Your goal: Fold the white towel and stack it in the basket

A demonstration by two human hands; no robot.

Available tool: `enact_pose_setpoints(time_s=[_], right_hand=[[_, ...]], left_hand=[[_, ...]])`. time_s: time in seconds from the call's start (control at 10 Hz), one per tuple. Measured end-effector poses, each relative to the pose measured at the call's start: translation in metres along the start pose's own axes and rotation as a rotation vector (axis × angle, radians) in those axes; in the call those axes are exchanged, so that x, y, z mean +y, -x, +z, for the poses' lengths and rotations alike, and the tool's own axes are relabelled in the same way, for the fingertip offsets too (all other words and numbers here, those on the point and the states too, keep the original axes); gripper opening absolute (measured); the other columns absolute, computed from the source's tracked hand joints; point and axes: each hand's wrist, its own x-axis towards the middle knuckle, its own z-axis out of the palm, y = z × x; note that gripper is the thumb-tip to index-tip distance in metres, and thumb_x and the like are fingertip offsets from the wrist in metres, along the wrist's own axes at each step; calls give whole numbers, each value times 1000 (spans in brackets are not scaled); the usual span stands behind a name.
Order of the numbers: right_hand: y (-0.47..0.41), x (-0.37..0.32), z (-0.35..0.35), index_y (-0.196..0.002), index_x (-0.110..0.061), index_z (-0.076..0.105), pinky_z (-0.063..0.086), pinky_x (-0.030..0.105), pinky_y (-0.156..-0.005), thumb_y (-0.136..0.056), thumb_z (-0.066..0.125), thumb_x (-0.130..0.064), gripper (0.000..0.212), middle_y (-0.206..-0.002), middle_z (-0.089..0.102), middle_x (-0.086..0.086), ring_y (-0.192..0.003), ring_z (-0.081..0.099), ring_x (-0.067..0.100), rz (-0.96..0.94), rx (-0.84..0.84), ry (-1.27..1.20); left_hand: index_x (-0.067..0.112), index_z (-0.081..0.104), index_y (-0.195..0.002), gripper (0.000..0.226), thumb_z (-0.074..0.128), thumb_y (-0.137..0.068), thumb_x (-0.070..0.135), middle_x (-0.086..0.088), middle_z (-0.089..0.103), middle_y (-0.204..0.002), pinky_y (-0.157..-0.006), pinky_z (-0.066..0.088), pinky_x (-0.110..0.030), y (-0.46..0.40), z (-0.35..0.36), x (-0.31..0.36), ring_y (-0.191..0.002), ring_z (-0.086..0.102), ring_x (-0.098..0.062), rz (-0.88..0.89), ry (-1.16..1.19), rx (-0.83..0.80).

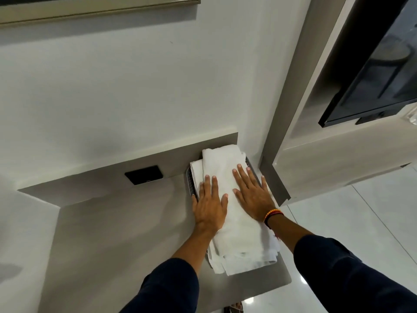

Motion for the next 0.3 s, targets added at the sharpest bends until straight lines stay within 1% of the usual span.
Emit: enact_pose_setpoints(time_s=[0.1, 0.2, 0.3], right_hand=[[2, -2, -5, -164, -24, -4, 5, 60, -128, -107, 20, -53, 69, -173, -10, 0, -160, -5, 28, 20, 0, 15], [2, -12, -23, -165, -21, 1, 22, 58, -126, -108, 23, -51, 68, -174, 4, 7, -159, 13, 35, 12, 3, 10], [-18, -28, -64, -163, -21, 16, 51, 48, -108, -108, 29, -49, 63, -156, 44, 15, -134, 54, 35, -22, 42, -33]], left_hand=[[24, -3, -160, 75, 18, -99, 63, -1, -1, -170, -122, 18, -56, -1, -5, 0, -156, 5, -26, -4, -30, -55], [18, 10, -159, 77, 21, -98, 65, -6, 13, -169, -122, 20, -56, -7, -29, -4, -156, 11, -26, 54, -89, -59], [16, 29, -154, 77, 24, -97, 67, -8, 35, -161, -118, 26, -56, -17, -71, -9, -152, 24, -26, 104, -120, -17]])
